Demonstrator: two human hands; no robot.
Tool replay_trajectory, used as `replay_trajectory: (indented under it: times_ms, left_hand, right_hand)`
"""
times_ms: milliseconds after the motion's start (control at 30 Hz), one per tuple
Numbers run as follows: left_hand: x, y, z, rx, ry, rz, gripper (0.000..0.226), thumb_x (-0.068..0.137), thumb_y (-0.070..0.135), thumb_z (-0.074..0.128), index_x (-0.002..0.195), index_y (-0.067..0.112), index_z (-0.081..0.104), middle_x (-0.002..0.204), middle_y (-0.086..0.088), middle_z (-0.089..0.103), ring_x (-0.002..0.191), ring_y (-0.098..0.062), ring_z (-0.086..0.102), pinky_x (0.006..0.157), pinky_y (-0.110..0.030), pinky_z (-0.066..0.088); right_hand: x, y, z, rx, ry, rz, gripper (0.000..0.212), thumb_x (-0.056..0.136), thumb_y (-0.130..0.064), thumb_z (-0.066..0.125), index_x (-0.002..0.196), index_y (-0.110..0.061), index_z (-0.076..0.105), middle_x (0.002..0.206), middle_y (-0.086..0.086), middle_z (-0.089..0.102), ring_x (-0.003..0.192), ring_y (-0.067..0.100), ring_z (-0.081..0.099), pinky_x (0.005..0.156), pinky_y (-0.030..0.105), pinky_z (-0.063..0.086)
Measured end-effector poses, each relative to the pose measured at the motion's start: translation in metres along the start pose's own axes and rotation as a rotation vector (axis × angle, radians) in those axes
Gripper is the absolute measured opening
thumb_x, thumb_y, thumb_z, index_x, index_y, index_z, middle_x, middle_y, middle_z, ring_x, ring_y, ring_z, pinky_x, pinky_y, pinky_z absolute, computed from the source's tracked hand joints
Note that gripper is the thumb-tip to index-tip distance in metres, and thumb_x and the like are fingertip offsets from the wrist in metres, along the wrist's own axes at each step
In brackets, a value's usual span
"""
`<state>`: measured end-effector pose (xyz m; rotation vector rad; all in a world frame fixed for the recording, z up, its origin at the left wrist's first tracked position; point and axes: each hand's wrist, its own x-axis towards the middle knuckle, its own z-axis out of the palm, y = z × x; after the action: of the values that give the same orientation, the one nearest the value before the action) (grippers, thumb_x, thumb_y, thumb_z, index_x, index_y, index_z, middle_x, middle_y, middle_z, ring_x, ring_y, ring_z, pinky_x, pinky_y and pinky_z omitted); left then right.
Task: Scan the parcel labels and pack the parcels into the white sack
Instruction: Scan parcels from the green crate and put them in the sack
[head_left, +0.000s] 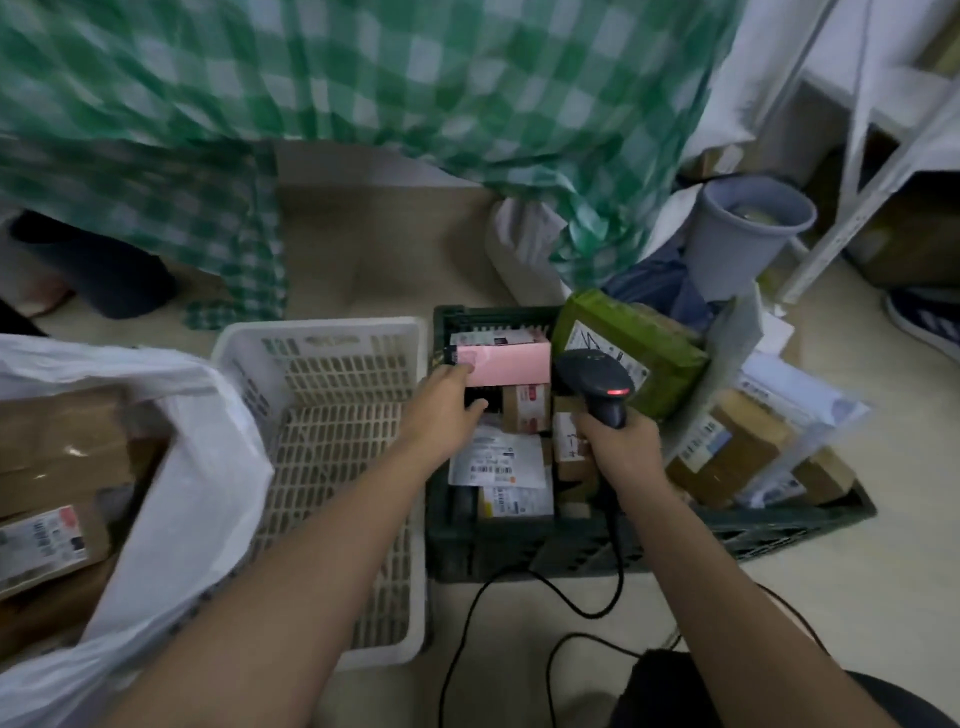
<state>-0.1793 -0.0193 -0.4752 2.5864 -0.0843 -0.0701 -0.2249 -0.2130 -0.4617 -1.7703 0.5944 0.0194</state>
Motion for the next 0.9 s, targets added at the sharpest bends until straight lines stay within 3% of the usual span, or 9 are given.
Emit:
replay_trajectory:
  times_ms: [133, 300, 467, 533, 633, 767, 900]
  left_hand:
    - [0.054, -0.01, 0.043, 0.205, -0.019, 0.065, 0.064, 0.09, 0.024, 0.063, 0.145, 0.012, 0.033, 0.146, -0.011, 0.035, 0.136, -0.027, 0.029, 0.112, -0.035, 0.025]
    - [0.106, -0.018, 0.082, 0.503, -0.01, 0.143, 0.09, 0.073, 0.01, 0.075, 0.147, 0.011, 0.024, 0.149, -0.013, 0.024, 0.142, -0.031, 0.017, 0.119, -0.047, 0.006]
    - [0.126, -0.026, 0.096, 0.684, 0.049, 0.159, 0.088, 0.065, 0.018, 0.079, 0.138, 0.013, 0.03, 0.134, -0.014, 0.04, 0.127, -0.032, 0.038, 0.116, -0.049, 0.015]
    - [0.129, -0.029, 0.098, 0.743, 0.094, 0.182, 0.081, 0.06, 0.017, 0.079, 0.129, 0.012, 0.035, 0.122, -0.013, 0.049, 0.114, -0.031, 0.048, 0.109, -0.046, 0.032]
    - [0.126, -0.03, 0.093, 0.633, 0.166, 0.244, 0.075, 0.047, 0.013, 0.084, 0.115, 0.008, 0.051, 0.106, -0.014, 0.057, 0.097, -0.032, 0.056, 0.091, -0.042, 0.046]
    - [0.096, -0.024, 0.066, 0.443, 0.153, 0.312, 0.072, 0.061, 0.015, 0.081, 0.126, 0.01, 0.051, 0.119, -0.014, 0.051, 0.111, -0.033, 0.047, 0.099, -0.042, 0.034]
    - [0.044, -0.02, 0.023, 0.277, 0.187, 0.325, 0.072, 0.068, 0.018, 0.079, 0.132, 0.013, 0.047, 0.128, -0.011, 0.045, 0.118, -0.028, 0.036, 0.099, -0.042, 0.031]
  right_hand:
    - [0.051, 0.003, 0.023, 0.0, 0.004, 0.014, 0.011, 0.077, -0.025, 0.069, 0.076, -0.018, 0.06, 0.074, 0.009, 0.066, 0.072, 0.027, 0.065, 0.071, 0.042, 0.054]
    - [0.087, 0.005, 0.047, 0.032, -0.088, 0.031, 0.014, 0.081, -0.012, 0.065, 0.072, -0.012, 0.054, 0.069, 0.012, 0.053, 0.064, 0.021, 0.052, 0.061, 0.034, 0.042]
    - [0.099, 0.013, 0.051, 0.057, -0.118, 0.047, 0.018, 0.082, -0.011, 0.066, 0.072, -0.013, 0.052, 0.066, 0.011, 0.05, 0.061, 0.019, 0.049, 0.058, 0.031, 0.04]
    - [0.099, 0.015, 0.049, 0.071, -0.127, 0.048, 0.015, 0.084, -0.012, 0.066, 0.077, -0.012, 0.052, 0.069, 0.012, 0.05, 0.063, 0.02, 0.049, 0.059, 0.03, 0.041]
    - [0.097, 0.016, 0.042, 0.093, -0.112, 0.049, 0.012, 0.085, -0.016, 0.067, 0.08, -0.012, 0.057, 0.072, 0.013, 0.053, 0.066, 0.022, 0.052, 0.063, 0.034, 0.043]
    - [0.082, 0.011, 0.025, 0.157, -0.048, 0.015, 0.02, 0.086, -0.015, 0.067, 0.072, -0.016, 0.054, 0.066, 0.007, 0.056, 0.06, 0.019, 0.054, 0.061, 0.03, 0.044]
    - [0.054, 0.003, 0.018, 0.248, 0.008, -0.028, 0.014, 0.085, -0.021, 0.072, 0.079, -0.02, 0.059, 0.072, 0.004, 0.063, 0.066, 0.017, 0.059, 0.064, 0.029, 0.048]
